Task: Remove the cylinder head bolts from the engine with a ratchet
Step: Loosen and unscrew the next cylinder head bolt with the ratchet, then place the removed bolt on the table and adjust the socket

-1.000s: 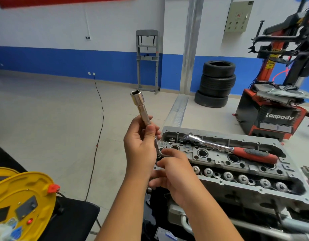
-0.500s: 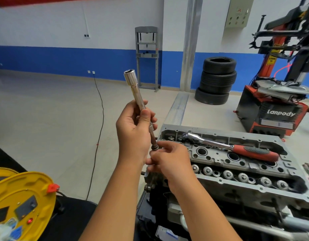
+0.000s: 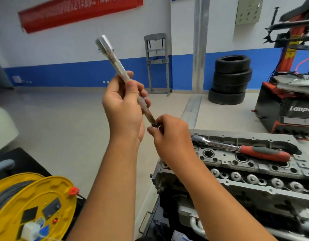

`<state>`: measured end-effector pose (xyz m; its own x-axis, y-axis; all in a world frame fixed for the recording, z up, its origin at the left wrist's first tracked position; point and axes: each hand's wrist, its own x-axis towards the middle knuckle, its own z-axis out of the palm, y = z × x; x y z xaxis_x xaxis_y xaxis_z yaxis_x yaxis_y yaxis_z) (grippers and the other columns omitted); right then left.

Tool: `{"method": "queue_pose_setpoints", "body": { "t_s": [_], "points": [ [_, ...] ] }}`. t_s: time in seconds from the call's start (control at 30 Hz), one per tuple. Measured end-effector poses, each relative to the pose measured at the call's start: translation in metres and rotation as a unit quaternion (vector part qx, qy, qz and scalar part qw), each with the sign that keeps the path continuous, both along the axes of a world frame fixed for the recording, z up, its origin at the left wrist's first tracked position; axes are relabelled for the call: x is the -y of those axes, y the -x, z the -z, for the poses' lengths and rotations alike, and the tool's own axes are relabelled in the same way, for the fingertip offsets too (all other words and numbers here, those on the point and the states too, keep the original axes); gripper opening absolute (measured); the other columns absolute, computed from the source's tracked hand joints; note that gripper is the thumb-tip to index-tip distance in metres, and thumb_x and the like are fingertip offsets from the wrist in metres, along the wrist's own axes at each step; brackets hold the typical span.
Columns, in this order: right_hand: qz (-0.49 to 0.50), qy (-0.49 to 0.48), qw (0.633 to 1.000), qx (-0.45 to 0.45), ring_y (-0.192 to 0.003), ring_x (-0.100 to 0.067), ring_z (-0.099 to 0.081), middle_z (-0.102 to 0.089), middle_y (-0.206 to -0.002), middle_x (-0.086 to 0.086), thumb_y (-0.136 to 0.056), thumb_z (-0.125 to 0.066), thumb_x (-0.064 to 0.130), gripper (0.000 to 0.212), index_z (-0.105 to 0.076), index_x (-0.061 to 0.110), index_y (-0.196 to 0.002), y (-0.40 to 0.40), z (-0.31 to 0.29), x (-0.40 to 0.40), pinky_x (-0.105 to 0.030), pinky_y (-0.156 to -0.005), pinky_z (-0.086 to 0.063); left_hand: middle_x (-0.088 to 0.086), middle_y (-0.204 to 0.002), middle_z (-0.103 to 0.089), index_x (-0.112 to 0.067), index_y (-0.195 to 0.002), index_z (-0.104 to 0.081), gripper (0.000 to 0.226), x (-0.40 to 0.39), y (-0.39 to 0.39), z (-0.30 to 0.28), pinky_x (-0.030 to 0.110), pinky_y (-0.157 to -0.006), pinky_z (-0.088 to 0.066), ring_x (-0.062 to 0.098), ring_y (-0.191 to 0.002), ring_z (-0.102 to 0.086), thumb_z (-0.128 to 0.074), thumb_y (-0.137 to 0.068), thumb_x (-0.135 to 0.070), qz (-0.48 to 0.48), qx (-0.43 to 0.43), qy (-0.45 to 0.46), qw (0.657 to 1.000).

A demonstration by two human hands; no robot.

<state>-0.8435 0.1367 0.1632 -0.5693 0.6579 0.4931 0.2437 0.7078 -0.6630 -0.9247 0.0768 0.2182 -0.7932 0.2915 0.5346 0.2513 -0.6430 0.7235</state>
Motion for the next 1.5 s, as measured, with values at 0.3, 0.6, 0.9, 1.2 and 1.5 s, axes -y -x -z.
{"method": "queue_pose_setpoints", "body": {
  "t_s": [0.3, 0.6, 0.9, 1.2, 1.5],
  "points": [
    [0.061, -0.028, 0.997, 0.033, -0.091, -0.011, -0.059, -0.062, -0.098, 0.009, -0.099, -0.066, 0.044, 0.021, -0.068, 0.023, -0.102, -0.103, -0.031, -0.042, -0.036, -0.083, -0.053, 0.004, -0.083, -0.065, -0.011, -0.119, -0.065, 0.020, -0.042, -0.051, -0.047, 0.037, -0.067, -0.056, 0.015, -0.070, -0.063, -0.048, -0.109, -0.018, 0.140, 0.127, -0.055, 0.980],
    [0.241, 0.239, 0.895, -0.290, -0.047, -0.010, -0.049, -0.067, -0.068, -0.001, -0.103, -0.063, 0.031, 0.019, -0.066, 0.014, -0.094, -0.372, 0.022, -0.085, -0.024, -0.043, -0.038, 0.000, -0.070, -0.063, -0.018, -0.104, -0.065, 0.018, -0.145, -0.288, 0.020, 0.034, -0.058, -0.053, 0.013, -0.060, -0.059, -0.048, -0.109, -0.018, 0.387, 0.147, 0.113, 0.903],
    [0.485, 0.233, 0.615, -0.576, -0.039, -0.008, -0.045, -0.070, -0.058, -0.008, -0.109, -0.052, 0.032, 0.026, -0.052, 0.007, -0.104, -0.647, 0.074, -0.015, -0.022, -0.037, -0.038, 0.005, -0.075, -0.058, -0.013, -0.102, -0.062, 0.016, -0.120, -0.578, 0.122, 0.031, -0.053, -0.047, 0.015, -0.057, -0.054, -0.048, -0.109, -0.016, 0.586, 0.087, 0.323, 0.738],
    [0.723, 0.269, 0.514, -0.376, -0.060, -0.023, -0.057, -0.063, -0.097, -0.021, -0.099, -0.059, -0.001, 0.006, -0.063, -0.003, -0.102, -0.835, 0.112, 0.036, -0.024, -0.040, -0.046, 0.007, -0.077, -0.057, -0.009, -0.108, -0.063, 0.016, -0.067, -0.640, 0.194, 0.028, -0.050, -0.050, 0.011, -0.053, -0.054, -0.048, -0.109, -0.016, 0.606, 0.102, 0.424, 0.665],
    [0.830, 0.236, 0.487, -0.137, -0.060, -0.021, -0.058, -0.062, -0.082, -0.009, -0.090, -0.079, 0.022, 0.028, -0.057, 0.006, -0.081, -0.887, 0.130, -0.008, -0.026, -0.051, -0.044, 0.004, -0.078, -0.061, -0.018, -0.106, -0.066, 0.015, -0.066, -0.619, 0.198, 0.027, -0.056, -0.055, 0.009, -0.058, -0.059, -0.052, -0.108, -0.018, 0.583, 0.073, 0.418, 0.693]
  ]
}}
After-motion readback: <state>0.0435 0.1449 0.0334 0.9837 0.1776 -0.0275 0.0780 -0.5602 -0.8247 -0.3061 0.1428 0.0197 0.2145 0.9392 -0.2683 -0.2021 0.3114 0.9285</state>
